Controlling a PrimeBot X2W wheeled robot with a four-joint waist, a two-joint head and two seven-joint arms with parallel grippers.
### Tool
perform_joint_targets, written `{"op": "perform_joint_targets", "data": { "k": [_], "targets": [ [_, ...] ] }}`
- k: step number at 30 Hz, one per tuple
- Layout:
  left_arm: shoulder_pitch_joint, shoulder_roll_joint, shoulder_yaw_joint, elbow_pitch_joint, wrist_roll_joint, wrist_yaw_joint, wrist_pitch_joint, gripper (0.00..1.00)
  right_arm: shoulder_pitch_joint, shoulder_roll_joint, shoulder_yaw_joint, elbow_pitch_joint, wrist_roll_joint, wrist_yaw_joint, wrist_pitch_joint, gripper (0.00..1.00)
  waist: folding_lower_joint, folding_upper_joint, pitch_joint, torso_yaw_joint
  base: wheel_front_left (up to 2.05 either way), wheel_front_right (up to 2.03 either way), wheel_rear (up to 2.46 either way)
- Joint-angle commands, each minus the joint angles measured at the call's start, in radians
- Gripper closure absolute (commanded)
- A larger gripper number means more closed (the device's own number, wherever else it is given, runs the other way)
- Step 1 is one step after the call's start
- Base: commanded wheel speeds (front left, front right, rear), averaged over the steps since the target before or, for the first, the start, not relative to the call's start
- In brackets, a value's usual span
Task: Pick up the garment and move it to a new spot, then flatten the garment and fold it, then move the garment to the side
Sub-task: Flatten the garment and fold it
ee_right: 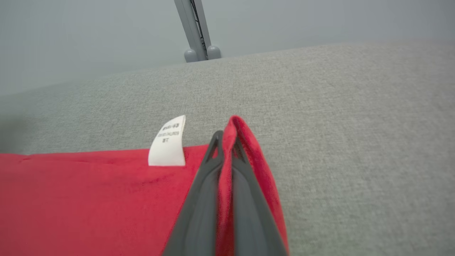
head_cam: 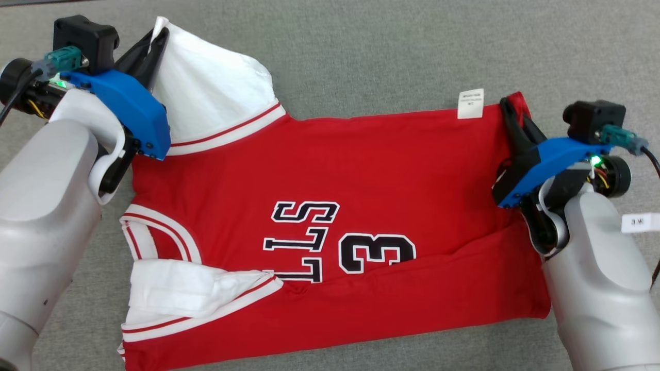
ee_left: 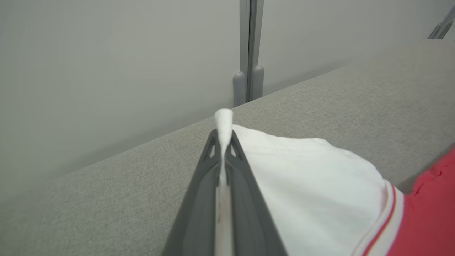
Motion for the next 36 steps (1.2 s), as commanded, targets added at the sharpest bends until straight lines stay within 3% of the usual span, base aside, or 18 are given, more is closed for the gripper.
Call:
{"op": "perform_joint_targets", "data": {
  "k": [1,10,16,25,36],
  "targets": [
    [0.026,0.002,0.012,-0.006,-0.010,0.003,-0.026,1.00,0.039,-0.012,0.005,-0.010,0.032,0.001,-0.025,1.00,0.0000,0.0000,-0.026,0.001,0.00,0.00,0.00],
    [0.177,0.051,0.030,-0.125,-0.045,0.037,-0.110,1.00,0.188,-0.062,0.066,-0.115,0.121,0.001,-0.065,1.00,0.0000,0.0000,-0.109,0.022,0.00,0.00,0.00],
    [0.339,0.098,0.033,-0.279,-0.075,0.101,-0.133,1.00,0.296,-0.090,0.086,-0.187,0.157,0.001,-0.068,1.00,0.0000,0.0000,-0.149,0.045,0.00,0.00,0.00],
    [0.572,0.134,0.026,-0.512,-0.105,0.232,-0.154,1.00,0.425,-0.123,0.092,-0.250,0.207,0.001,-0.062,1.00,0.0000,0.0000,-0.186,0.079,0.00,0.00,0.00],
    [0.741,0.149,0.009,-0.625,-0.126,0.315,-0.163,1.00,0.598,-0.103,0.022,-0.336,0.225,0.001,-0.067,1.00,0.0000,0.0000,-0.217,0.110,0.00,0.00,0.00]
  ]
}}
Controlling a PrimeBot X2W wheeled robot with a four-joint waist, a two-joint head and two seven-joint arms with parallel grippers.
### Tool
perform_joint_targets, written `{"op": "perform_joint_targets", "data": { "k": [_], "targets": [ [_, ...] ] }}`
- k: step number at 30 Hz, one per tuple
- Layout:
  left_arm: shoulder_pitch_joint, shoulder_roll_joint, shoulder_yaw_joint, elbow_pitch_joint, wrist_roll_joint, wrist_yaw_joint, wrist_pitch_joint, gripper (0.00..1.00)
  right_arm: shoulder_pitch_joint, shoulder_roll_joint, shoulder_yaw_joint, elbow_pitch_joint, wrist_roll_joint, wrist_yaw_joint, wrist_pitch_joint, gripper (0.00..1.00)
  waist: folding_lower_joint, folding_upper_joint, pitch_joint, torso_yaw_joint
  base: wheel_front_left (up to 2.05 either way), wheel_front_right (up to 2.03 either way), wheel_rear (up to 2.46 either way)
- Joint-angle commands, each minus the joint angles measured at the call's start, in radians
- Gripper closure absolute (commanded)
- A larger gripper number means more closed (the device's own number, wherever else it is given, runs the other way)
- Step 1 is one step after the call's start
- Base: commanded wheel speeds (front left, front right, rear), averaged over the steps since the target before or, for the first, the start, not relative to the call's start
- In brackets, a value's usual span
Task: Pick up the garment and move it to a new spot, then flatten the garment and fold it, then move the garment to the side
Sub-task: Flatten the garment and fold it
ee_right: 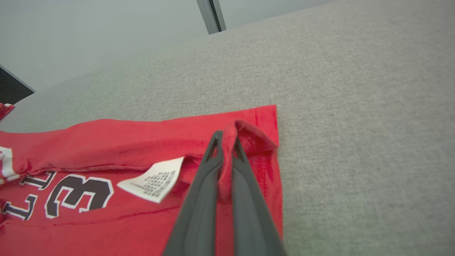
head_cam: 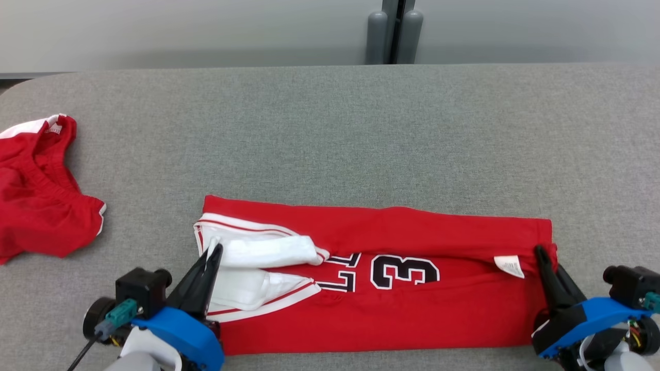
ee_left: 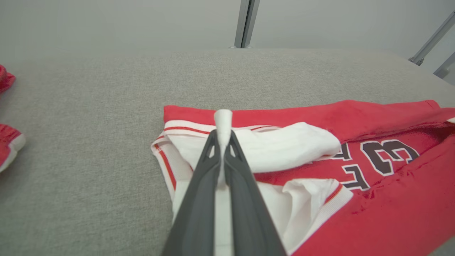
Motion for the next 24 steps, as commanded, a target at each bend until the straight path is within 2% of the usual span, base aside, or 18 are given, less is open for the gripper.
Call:
{"op": "perform_joint_targets", "data": {
  "k": [1,3,4,5,6,12,17,24],
  "targets": [
    [0.026,-0.001,0.011,-0.006,-0.008,0.012,-0.007,1.00,0.030,0.013,-0.010,-0.015,-0.005,0.001,0.007,1.00,0.0001,0.0000,-0.005,-0.001,0.00,0.00,0.00],
    [0.047,-0.005,0.017,-0.010,-0.015,0.022,-0.013,1.00,0.053,0.023,-0.018,-0.026,-0.011,0.001,0.020,1.00,0.0001,0.0000,-0.010,-0.002,0.00,0.00,0.00],
    [0.055,-0.008,0.021,-0.009,-0.014,0.026,-0.015,1.00,0.060,0.029,-0.024,-0.032,-0.015,0.001,0.024,0.38,0.0001,0.0000,-0.012,-0.002,0.00,0.00,0.00],
    [0.061,-0.010,0.026,-0.008,-0.011,0.032,-0.017,0.36,0.066,0.036,-0.028,-0.035,-0.020,0.001,0.029,0.00,0.0001,0.0000,-0.014,-0.002,0.00,0.00,0.00],
    [0.070,-0.013,0.033,-0.007,-0.011,0.038,-0.020,0.00,0.070,0.039,-0.031,-0.038,-0.022,0.001,0.033,0.00,0.0001,0.0000,-0.016,-0.003,0.00,0.00,0.00],
    [0.103,-0.039,0.114,-0.026,0.025,0.070,-0.030,0.00,0.086,0.035,-0.060,-0.079,-0.036,0.001,0.022,0.00,0.0001,0.0000,-0.024,-0.003,0.00,0.00,0.00],
    [0.137,-0.090,0.262,-0.086,0.158,0.099,-0.030,0.00,0.075,0.031,-0.115,-0.125,-0.045,0.001,0.014,0.00,0.0001,0.0000,-0.018,0.003,0.00,0.00,0.00],
    [0.177,-0.210,0.458,-0.123,0.331,0.066,-0.031,0.00,0.027,0.051,-0.172,-0.107,-0.066,0.001,0.046,0.00,0.0001,0.0000,-0.007,0.014,0.00,0.00,0.00]
  ]
}}
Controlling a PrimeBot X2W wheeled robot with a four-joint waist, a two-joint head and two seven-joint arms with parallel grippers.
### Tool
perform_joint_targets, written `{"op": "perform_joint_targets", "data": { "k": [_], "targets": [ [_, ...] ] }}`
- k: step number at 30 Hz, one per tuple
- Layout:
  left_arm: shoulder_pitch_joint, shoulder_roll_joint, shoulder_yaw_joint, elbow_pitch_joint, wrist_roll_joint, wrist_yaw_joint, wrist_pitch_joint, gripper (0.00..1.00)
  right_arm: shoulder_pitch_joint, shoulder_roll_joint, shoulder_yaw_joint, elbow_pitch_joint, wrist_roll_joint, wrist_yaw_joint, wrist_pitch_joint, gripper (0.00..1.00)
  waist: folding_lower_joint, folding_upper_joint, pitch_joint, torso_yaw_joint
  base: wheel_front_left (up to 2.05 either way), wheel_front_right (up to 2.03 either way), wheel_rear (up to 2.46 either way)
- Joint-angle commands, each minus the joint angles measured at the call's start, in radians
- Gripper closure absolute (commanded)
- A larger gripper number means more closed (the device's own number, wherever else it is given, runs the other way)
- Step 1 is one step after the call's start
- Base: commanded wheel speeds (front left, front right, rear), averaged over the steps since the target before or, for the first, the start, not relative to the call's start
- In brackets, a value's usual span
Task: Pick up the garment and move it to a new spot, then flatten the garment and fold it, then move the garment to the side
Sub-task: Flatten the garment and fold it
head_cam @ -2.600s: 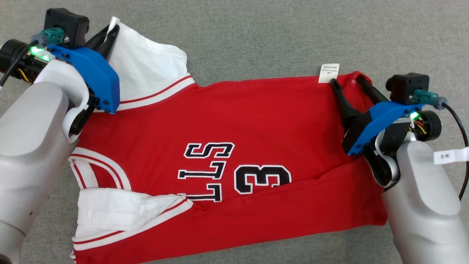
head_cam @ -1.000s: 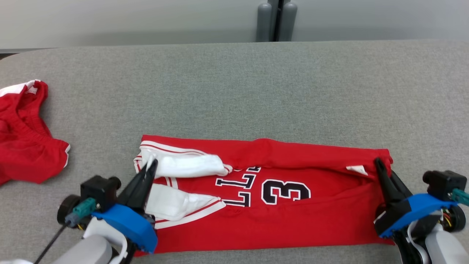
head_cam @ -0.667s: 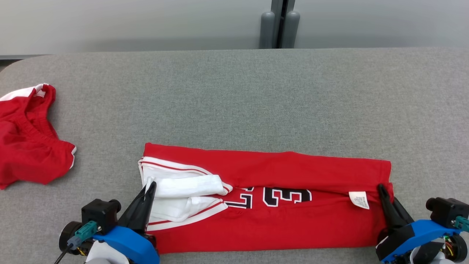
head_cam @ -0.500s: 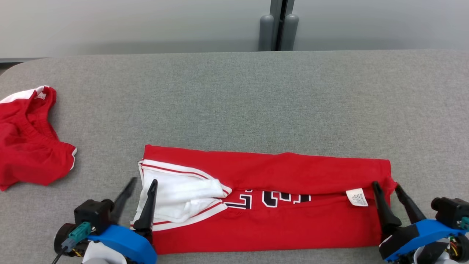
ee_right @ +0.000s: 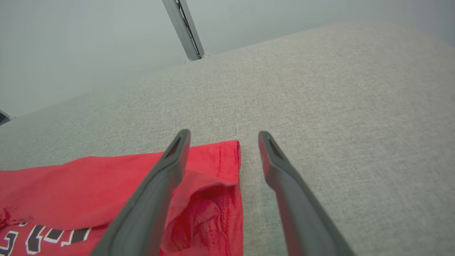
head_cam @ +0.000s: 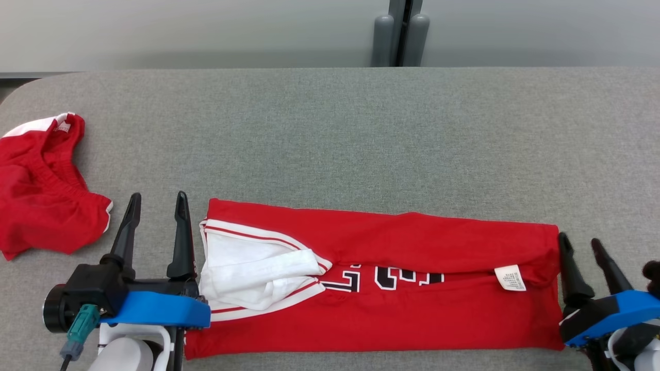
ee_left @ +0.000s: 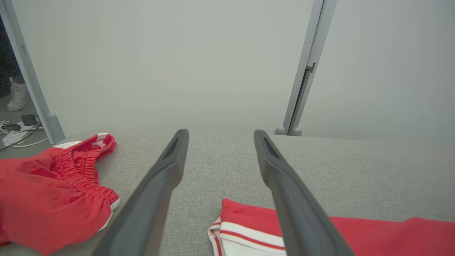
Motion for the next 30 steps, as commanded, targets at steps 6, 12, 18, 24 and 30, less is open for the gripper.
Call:
{"op": "perform_joint_targets", "data": {
  "k": [6,12,18,24,30],
  "targets": [
    [0.018,-0.094,0.104,0.014,0.106,-0.056,-0.005,0.00,-0.041,0.025,0.006,0.093,-0.035,0.001,0.054,0.00,0.0000,0.0000,0.013,0.010,0.00,0.00,0.00],
    [0.033,-0.168,0.182,0.042,0.190,-0.111,-0.005,0.00,-0.006,0.048,0.016,0.152,-0.047,0.001,0.075,0.00,0.0000,0.0000,0.019,0.014,0.00,0.00,0.00],
    [0.043,-0.226,0.255,0.061,0.258,-0.156,-0.005,0.00,0.043,0.073,0.038,0.161,-0.038,0.001,0.094,0.62,0.0000,0.0000,0.021,0.013,0.00,0.00,0.00],
    [0.052,-0.268,0.320,0.081,0.312,-0.192,-0.005,0.00,0.041,0.075,0.041,0.152,-0.028,0.000,0.099,1.00,0.0000,0.0000,0.016,0.008,0.00,0.00,0.00],
    [0.066,-0.294,0.374,0.093,0.349,-0.220,-0.005,0.00,-0.010,0.018,-0.034,0.117,-0.033,0.000,0.085,1.00,0.0000,0.0000,0.000,-0.007,0.00,0.00,0.00]
  ]
}}
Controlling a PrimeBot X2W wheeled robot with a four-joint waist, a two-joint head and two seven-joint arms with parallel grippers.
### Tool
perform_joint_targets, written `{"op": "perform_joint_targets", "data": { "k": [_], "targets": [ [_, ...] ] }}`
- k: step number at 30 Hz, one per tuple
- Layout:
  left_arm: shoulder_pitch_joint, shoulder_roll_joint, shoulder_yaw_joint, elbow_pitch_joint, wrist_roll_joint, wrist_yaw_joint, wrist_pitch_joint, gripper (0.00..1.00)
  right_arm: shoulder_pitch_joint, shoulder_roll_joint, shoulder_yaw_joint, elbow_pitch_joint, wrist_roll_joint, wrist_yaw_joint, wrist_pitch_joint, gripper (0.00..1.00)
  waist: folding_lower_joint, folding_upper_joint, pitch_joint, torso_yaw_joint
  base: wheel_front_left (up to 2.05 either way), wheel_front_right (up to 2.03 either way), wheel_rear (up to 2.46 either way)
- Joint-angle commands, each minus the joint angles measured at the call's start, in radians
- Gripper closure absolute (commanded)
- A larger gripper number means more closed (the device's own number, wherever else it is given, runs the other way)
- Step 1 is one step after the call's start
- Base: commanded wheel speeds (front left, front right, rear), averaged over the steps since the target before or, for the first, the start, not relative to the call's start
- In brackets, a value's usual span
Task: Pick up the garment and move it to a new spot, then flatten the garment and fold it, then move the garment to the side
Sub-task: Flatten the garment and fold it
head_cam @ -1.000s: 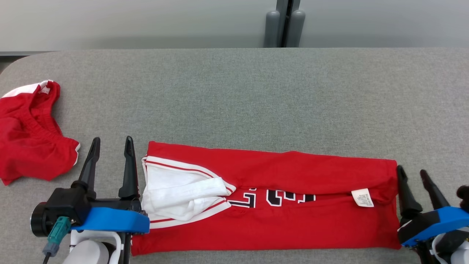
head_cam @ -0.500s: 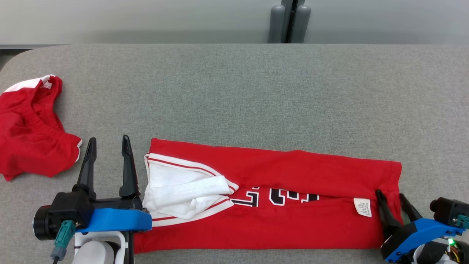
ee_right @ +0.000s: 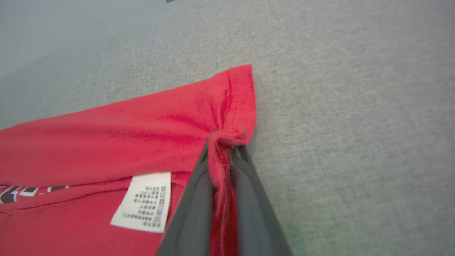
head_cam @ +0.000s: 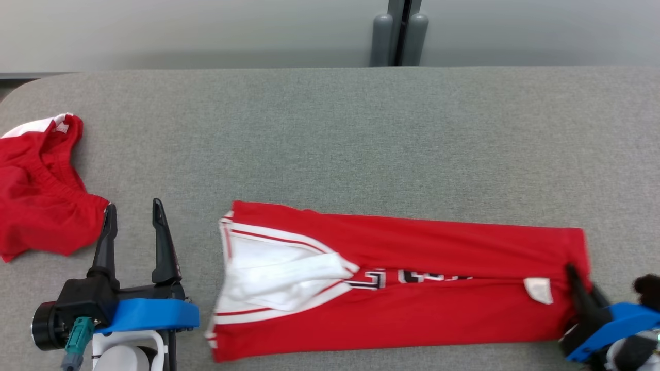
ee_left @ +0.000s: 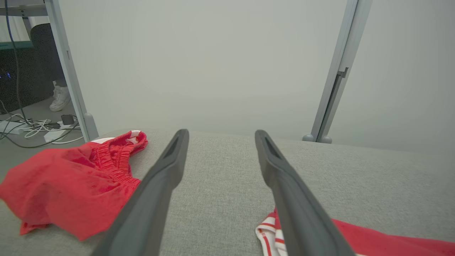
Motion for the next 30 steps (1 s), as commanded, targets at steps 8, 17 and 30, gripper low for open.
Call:
{"op": "perform_joint_targets", "data": {
  "k": [8,17,30],
  "targets": [
    [0.020,-0.034,0.047,0.020,0.044,-0.040,-0.005,0.00,-0.042,-0.107,-0.112,-0.064,-0.019,-0.001,0.033,1.00,0.0000,0.0000,-0.027,-0.012,0.00,0.00,0.00],
    [0.025,-0.049,0.067,0.031,0.066,-0.062,-0.005,0.00,-0.018,-0.059,-0.002,-0.208,-0.025,-0.001,0.062,1.00,0.0000,0.0000,-0.040,-0.018,0.00,0.00,0.00],
    [0.012,-0.060,0.059,0.053,0.081,-0.081,-0.005,0.00,-0.055,0.039,0.306,-0.308,-0.013,-0.001,0.085,1.00,0.0000,0.0000,-0.044,0.009,0.00,0.00,0.00]
  ]
}}
